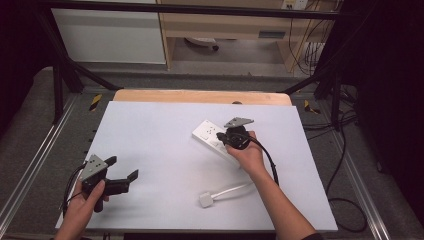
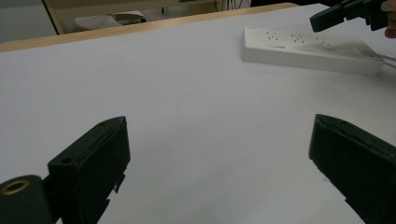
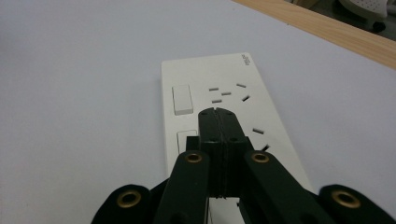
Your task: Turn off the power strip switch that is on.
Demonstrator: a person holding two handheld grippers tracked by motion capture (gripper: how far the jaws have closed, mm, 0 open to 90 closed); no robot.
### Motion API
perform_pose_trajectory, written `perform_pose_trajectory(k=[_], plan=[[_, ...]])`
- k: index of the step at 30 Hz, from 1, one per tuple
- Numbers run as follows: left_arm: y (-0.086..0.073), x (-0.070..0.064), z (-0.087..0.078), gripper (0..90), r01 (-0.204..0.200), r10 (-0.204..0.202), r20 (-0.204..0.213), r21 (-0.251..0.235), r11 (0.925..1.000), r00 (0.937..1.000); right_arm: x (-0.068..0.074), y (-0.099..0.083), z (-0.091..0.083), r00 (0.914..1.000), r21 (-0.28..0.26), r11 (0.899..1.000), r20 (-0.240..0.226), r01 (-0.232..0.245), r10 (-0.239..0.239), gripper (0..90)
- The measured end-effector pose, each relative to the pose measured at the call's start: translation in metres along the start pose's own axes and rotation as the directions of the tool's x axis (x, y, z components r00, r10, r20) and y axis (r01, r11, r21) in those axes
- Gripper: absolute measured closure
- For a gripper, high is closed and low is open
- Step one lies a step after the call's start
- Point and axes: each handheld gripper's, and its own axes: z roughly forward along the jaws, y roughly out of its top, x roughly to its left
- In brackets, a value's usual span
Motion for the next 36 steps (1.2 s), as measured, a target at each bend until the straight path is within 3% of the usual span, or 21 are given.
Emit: perform_pose_trajectory(k=[8,36], plan=[[0.000,0.000,0.000,5.2,0.003,-0.003,0.000,-0.002,1.0000,1.0000,0.000,-0.009,-0.001,0.9999,0.026,1.000,-0.005,-0.009,0.010,90.0],[0.000,0.000,0.000,5.2,-0.002,0.002,0.001,0.005,1.0000,1.0000,0.000,-0.021,-0.009,0.9997,0.035,0.999,-0.022,-0.009,0.010,90.0]])
